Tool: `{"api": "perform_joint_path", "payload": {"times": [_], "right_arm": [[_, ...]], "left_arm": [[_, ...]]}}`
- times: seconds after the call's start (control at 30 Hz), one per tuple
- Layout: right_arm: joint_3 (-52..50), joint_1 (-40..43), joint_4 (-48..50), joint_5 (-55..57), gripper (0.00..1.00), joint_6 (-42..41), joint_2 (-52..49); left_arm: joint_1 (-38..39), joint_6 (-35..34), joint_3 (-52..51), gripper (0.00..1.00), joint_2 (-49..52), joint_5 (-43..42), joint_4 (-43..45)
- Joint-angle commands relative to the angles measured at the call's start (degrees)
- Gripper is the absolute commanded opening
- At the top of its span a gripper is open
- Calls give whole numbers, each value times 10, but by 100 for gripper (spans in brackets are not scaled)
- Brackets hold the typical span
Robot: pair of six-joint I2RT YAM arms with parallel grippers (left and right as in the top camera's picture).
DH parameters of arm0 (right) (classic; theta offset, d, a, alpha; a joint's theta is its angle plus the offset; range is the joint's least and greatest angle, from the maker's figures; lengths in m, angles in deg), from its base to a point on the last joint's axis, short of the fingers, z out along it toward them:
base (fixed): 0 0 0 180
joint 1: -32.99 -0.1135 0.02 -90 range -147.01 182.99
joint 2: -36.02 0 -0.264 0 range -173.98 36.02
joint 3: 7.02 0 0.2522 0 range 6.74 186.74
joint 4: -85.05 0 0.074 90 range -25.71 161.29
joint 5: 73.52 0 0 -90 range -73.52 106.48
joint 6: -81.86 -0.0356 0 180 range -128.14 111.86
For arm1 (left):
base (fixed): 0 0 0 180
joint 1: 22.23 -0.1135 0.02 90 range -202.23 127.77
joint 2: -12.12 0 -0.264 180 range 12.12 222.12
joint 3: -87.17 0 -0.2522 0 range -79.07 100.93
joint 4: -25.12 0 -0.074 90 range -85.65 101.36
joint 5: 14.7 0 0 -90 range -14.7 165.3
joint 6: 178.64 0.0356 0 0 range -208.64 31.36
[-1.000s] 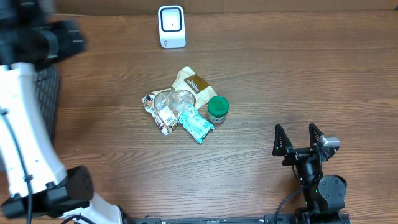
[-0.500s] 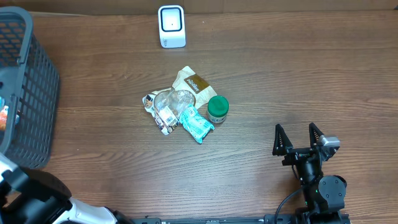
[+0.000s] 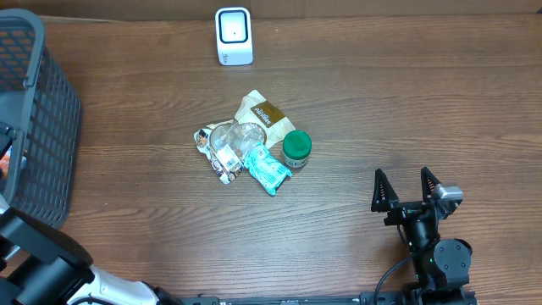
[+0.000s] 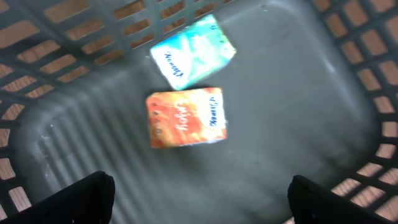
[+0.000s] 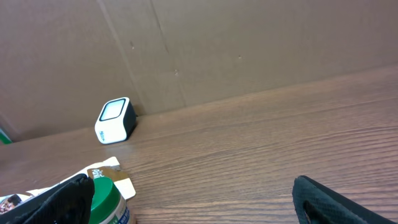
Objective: Scan the item barcode
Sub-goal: 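Reach the left gripper into the basket and grasp the orange packet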
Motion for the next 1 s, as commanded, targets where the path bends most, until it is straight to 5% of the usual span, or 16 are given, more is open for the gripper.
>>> {"api": "perform_joint_path", "payload": {"times": [0.0,0.57,0.7,0.77,0.97], "right_arm": [[-6,-3,3,-3,100,0,5],[-6,-3,3,-3,100,0,5],[-6,-3,3,-3,100,0,5],[-6,-3,3,-3,100,0,5],[-6,-3,3,-3,100,1,5]], "left_arm": [[-20,11,-3,92,38,0,3],[-47,19,-3,92,157,-27,79],[-44,19,-3,84,179,-61,93],[-43,20,-3,72,189,-61,93],[-44,19,-3,4,191,-63,82]]}}
